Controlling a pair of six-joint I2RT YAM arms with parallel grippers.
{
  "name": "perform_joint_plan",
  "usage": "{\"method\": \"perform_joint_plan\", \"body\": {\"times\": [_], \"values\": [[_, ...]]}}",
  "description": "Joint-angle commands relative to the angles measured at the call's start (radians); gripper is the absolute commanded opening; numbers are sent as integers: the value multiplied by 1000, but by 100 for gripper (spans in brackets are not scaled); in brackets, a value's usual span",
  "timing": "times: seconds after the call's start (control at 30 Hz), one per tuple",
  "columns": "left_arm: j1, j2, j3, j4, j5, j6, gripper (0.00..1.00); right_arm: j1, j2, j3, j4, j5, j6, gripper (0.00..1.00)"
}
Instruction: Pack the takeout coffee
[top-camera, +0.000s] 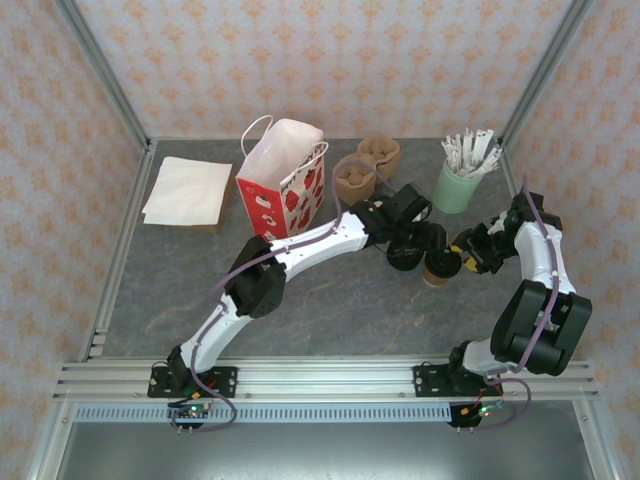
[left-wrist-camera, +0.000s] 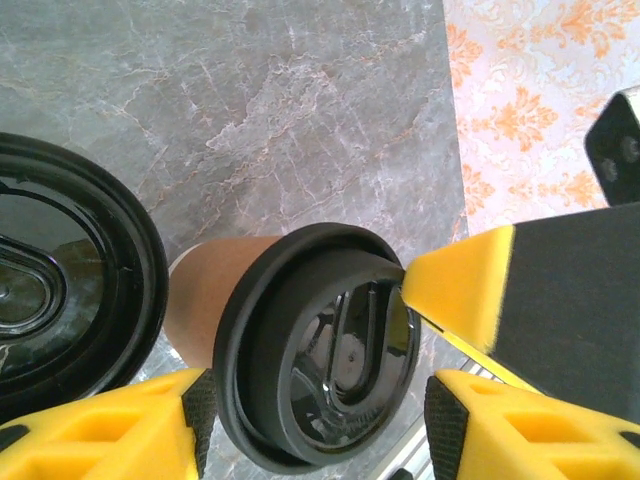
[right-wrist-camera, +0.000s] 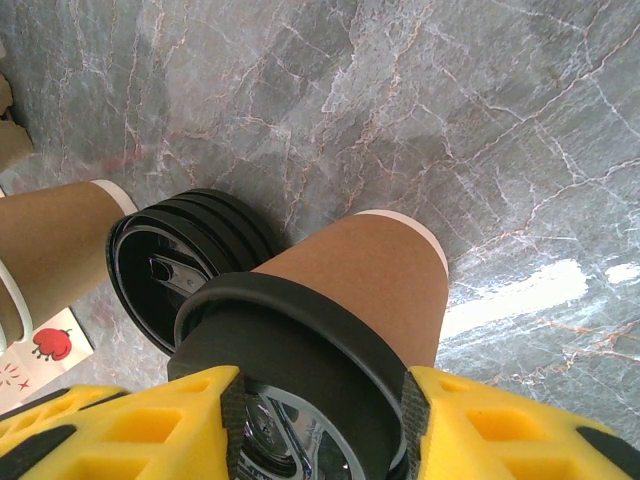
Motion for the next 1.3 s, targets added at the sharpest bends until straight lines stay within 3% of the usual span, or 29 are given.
{"method": "perform_joint_plan", "body": {"times": [0.0, 0.2, 0.5, 0.83, 1.27], "values": [[-5, 42, 23, -32, 6, -6, 58, 4, -12, -24, -49, 18, -8, 46], [-9, 56, 16, -61, -11, 15, 55, 7, -9, -25, -54, 27, -6, 45], [-17, 64, -45, -98, -16, 33, 41, 13, 22, -34, -88, 83, -6, 42], [-23, 36, -179, -68, -26, 22, 40, 12, 81, -79, -84, 126, 3, 41], [-24, 49, -132, -84, -27, 32, 40, 13, 61, -38, -83, 127, 9, 42]]}}
